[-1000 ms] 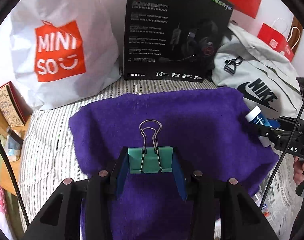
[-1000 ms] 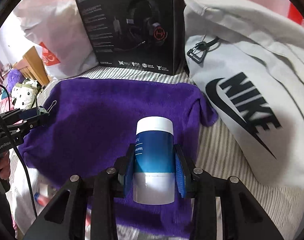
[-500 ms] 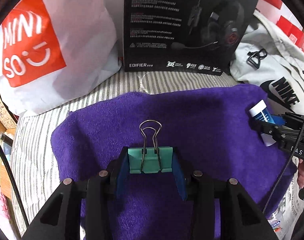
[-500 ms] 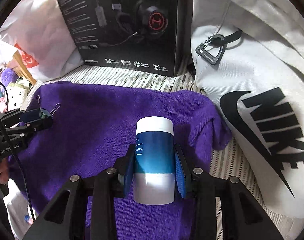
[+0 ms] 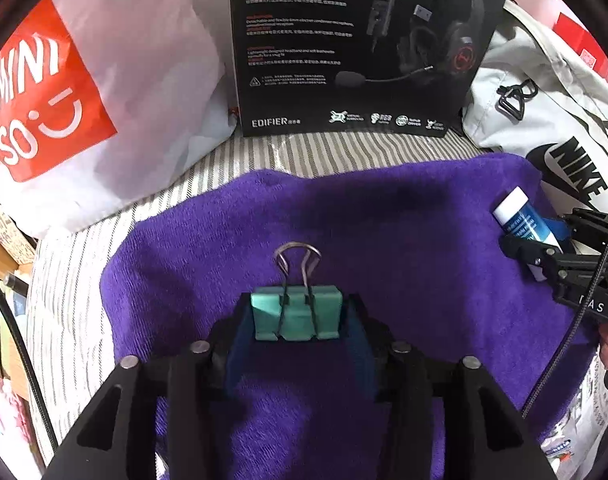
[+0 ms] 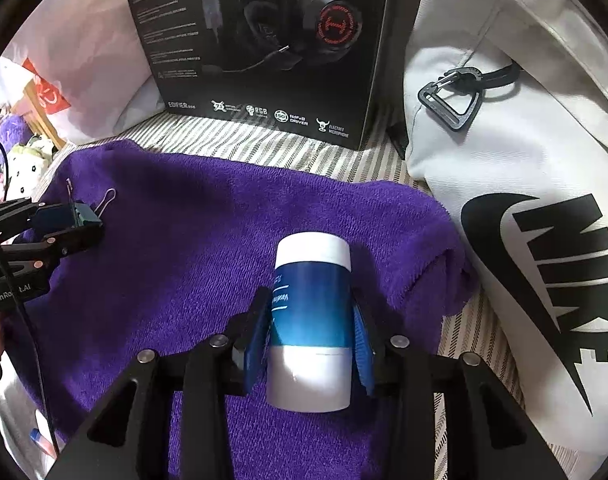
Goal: Organize rigid objects
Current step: 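Carry the clip with the left gripper while the right gripper carries the bottle onto the purple towel, then open the left gripper releasing the clip while the right gripper releases the bottle on the towel, then grasp the Vaseline lip balm tin with the left gripper while the right gripper grasps the clear candy bottle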
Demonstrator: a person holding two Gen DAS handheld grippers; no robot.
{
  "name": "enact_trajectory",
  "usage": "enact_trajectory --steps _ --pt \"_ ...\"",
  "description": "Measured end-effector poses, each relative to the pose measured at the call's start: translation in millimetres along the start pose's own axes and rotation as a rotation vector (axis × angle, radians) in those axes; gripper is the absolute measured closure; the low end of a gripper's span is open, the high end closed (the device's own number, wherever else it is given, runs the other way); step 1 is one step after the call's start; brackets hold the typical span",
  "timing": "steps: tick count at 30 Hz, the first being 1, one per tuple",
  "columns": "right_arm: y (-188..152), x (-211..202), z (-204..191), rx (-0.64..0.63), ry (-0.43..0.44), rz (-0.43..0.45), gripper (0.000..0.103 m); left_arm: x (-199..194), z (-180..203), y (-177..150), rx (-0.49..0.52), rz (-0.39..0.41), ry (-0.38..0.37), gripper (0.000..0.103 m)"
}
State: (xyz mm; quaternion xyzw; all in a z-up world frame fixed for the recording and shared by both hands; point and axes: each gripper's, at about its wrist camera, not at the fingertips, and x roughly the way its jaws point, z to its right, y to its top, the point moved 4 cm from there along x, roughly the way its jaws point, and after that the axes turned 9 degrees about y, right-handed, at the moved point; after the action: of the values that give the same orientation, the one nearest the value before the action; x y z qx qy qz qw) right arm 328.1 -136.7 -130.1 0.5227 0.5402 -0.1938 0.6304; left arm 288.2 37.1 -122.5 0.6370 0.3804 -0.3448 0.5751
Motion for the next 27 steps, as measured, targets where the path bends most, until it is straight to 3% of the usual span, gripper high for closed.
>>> enact_trajectory --steps 2,3,6,10,15,21,27 --pt "-2 -1 0 0.0 0.009 -0.016 0.048 0 4 -3 0.014 -0.008 -0.008 0.04" --pt "-3 -1 -1 -0.001 0.009 -0.02 0.047 -1 6 -6 0.025 -0.01 0.005 0.039" --pt "-11 -5 -3 -0.007 0.0 -0.026 0.047 -6 8 -15 0.03 -0.016 0.035 0.038" --pt "-27 -29 -4 0.015 0.002 0.004 0.047 -22 6 -28 -0.02 -0.013 0.008 0.038" --pt "-47 -74 -17 0.03 0.011 0.07 0.047 -70 8 -55 -0.005 0.053 0.065 0.038" --pt "-88 -129 -35 0.052 0.035 0.131 0.047 -129 16 -112 -0.047 0.087 -0.025 0.038" --pt "-131 -152 -46 0.104 0.071 0.147 0.046 -130 37 -160 -0.077 0.035 -0.065 0.038"
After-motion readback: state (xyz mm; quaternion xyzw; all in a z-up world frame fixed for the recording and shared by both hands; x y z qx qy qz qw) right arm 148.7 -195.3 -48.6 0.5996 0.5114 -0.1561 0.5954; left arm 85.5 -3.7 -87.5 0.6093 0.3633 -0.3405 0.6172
